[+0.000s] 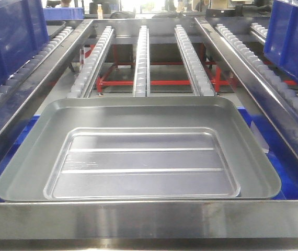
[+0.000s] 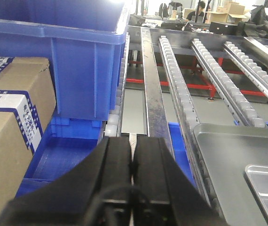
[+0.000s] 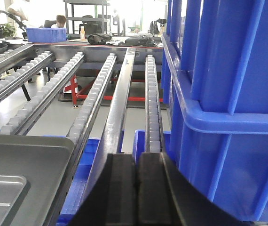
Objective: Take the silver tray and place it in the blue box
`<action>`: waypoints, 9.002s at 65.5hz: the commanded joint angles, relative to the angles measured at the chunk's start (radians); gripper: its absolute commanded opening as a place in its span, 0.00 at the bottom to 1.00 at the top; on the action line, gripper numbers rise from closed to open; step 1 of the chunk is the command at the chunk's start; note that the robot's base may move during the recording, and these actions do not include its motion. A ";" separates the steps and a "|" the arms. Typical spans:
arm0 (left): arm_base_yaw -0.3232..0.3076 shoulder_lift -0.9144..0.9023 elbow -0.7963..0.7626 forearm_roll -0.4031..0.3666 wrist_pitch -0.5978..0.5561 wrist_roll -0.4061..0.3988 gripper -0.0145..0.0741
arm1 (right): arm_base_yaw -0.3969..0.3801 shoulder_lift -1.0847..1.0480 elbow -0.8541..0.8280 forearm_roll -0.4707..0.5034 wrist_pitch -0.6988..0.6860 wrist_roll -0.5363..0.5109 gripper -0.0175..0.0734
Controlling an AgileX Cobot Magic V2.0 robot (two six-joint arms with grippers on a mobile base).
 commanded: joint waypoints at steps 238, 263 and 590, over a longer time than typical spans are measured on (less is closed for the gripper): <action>-0.625 1.623 -1.175 0.289 0.766 -0.769 0.16 | 0.492 1.580 -1.054 -0.114 0.655 0.623 0.25; -0.625 1.623 -1.160 0.292 0.716 -0.752 0.16 | 0.504 1.586 -1.055 -0.114 0.635 0.623 0.25; -0.593 1.723 -1.159 0.218 0.718 -0.709 0.28 | 0.500 1.678 -1.055 -0.113 0.598 0.623 0.45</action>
